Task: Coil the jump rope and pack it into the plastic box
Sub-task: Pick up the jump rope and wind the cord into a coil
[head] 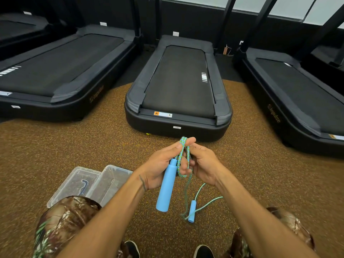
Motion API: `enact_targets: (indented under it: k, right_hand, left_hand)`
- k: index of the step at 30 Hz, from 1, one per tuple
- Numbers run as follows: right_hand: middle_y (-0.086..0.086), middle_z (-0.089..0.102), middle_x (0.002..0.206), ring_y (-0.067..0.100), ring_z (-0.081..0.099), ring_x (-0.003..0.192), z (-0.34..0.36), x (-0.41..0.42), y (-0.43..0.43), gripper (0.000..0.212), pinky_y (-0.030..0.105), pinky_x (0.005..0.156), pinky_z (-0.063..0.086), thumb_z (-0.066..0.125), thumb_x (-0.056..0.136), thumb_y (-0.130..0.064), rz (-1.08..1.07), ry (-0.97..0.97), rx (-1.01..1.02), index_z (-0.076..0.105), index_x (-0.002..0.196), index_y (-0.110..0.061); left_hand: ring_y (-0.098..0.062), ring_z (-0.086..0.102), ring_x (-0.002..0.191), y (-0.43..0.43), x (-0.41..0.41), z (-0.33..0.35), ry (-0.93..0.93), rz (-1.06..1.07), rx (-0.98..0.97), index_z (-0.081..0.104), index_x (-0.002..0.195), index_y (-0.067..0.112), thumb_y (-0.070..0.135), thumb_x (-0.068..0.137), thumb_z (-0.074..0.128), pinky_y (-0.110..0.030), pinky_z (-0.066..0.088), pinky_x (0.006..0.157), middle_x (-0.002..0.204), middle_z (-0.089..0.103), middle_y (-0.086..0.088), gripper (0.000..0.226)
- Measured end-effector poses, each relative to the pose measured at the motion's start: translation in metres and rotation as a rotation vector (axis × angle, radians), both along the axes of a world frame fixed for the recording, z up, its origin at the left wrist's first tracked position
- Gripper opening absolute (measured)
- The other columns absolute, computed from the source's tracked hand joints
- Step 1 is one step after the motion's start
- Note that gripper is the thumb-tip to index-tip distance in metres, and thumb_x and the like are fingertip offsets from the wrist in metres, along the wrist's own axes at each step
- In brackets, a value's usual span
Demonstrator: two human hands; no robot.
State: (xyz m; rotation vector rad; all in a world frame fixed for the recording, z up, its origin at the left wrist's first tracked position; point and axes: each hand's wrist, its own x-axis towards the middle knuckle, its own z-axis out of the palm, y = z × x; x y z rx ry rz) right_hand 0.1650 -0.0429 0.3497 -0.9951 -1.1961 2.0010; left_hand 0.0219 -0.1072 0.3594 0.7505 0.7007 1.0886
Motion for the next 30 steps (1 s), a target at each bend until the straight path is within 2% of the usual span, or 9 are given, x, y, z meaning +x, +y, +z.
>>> enact_targets:
  k: [3,7,13,16,20,23,27,29,30]
  right_hand:
    - [0.007,0.062,0.065,0.013,0.037,0.049,-0.006,0.002,-0.002,0.027,0.022,0.046,0.031,0.039,0.107,-0.026,0.051,-0.020,0.028,0.061,0.107,-0.011]
    - [-0.002,0.057,0.072,0.009,0.043,0.051,-0.022,0.008,-0.006,0.024,0.025,0.053,0.037,0.046,0.105,-0.034,0.084,-0.232,0.148,0.061,0.095,-0.019]
    - [-0.001,0.062,0.079,0.012,0.054,0.060,-0.038,0.018,-0.024,0.030,0.029,0.059,0.042,0.046,0.103,-0.041,0.135,-0.412,0.270,0.054,0.105,-0.012]
    - [-0.004,0.057,0.075,0.011,0.052,0.063,-0.036,0.017,-0.028,0.020,0.029,0.059,0.042,0.047,0.104,-0.035,0.248,-0.546,0.472,0.058,0.098,-0.019]
    - [-0.012,0.051,0.065,0.003,0.045,0.059,-0.030,0.013,-0.028,0.022,0.033,0.061,0.039,0.049,0.101,-0.044,0.351,-0.781,0.784,0.053,0.080,-0.038]
    - [-0.011,0.051,0.063,0.007,0.048,0.061,-0.022,0.010,-0.028,0.019,0.037,0.064,0.045,0.047,0.099,-0.049,0.415,-0.912,0.946,0.049,0.083,-0.038]
    - [-0.009,0.061,0.068,0.008,0.056,0.062,-0.003,0.007,-0.022,0.028,0.037,0.065,0.051,0.051,0.097,-0.050,0.473,-0.948,1.037,0.061,0.088,-0.026]
    - [-0.014,0.063,0.067,0.008,0.056,0.059,0.009,0.006,-0.018,0.026,0.035,0.062,0.050,0.056,0.096,-0.049,0.473,-0.922,1.044,0.068,0.089,-0.026]
    - [-0.025,0.066,0.073,0.008,0.060,0.061,0.014,0.006,-0.015,0.024,0.033,0.063,0.051,0.059,0.094,-0.048,0.462,-0.886,1.030,0.070,0.089,-0.027]
  left_hand:
    - [-0.018,0.052,0.053,0.004,-0.004,0.000,-0.016,0.049,0.004,0.057,0.138,0.017,0.024,0.105,0.041,-0.037,0.056,0.077,0.062,0.053,-0.010,0.038]
    - [-0.020,0.058,0.059,0.008,-0.006,0.001,0.005,0.148,0.043,0.057,0.139,0.014,0.024,0.106,0.038,-0.037,0.047,0.076,0.063,0.056,-0.008,0.039]
    - [-0.028,0.071,0.076,0.016,-0.014,0.003,-0.018,0.258,0.013,0.058,0.136,0.018,0.026,0.106,0.039,-0.039,0.056,0.083,0.073,0.067,-0.009,0.037]
    - [-0.029,0.073,0.082,0.018,-0.017,0.004,-0.044,0.288,-0.019,0.059,0.135,0.018,0.027,0.106,0.040,-0.042,0.056,0.087,0.078,0.071,-0.010,0.036]
    - [-0.030,0.074,0.083,0.023,-0.019,0.003,-0.045,0.340,-0.063,0.057,0.136,0.019,0.028,0.106,0.041,-0.045,0.055,0.089,0.078,0.071,-0.009,0.036]
    - [-0.034,0.074,0.087,0.025,-0.021,0.002,-0.013,0.365,-0.077,0.056,0.136,0.023,0.028,0.106,0.040,-0.045,0.054,0.091,0.076,0.071,-0.009,0.035]
    - [-0.037,0.072,0.096,0.025,-0.023,-0.001,0.090,0.342,-0.097,0.047,0.142,0.023,0.025,0.107,0.039,-0.050,0.053,0.096,0.087,0.075,-0.016,0.037]
    - [-0.033,0.074,0.092,0.023,-0.022,-0.003,0.148,0.296,-0.120,0.045,0.141,0.027,0.023,0.107,0.038,-0.047,0.058,0.086,0.095,0.076,-0.017,0.035]
    - [-0.028,0.074,0.085,0.023,-0.021,-0.005,0.187,0.277,-0.129,0.045,0.140,0.028,0.022,0.107,0.039,-0.043,0.059,0.079,0.097,0.075,-0.016,0.035]
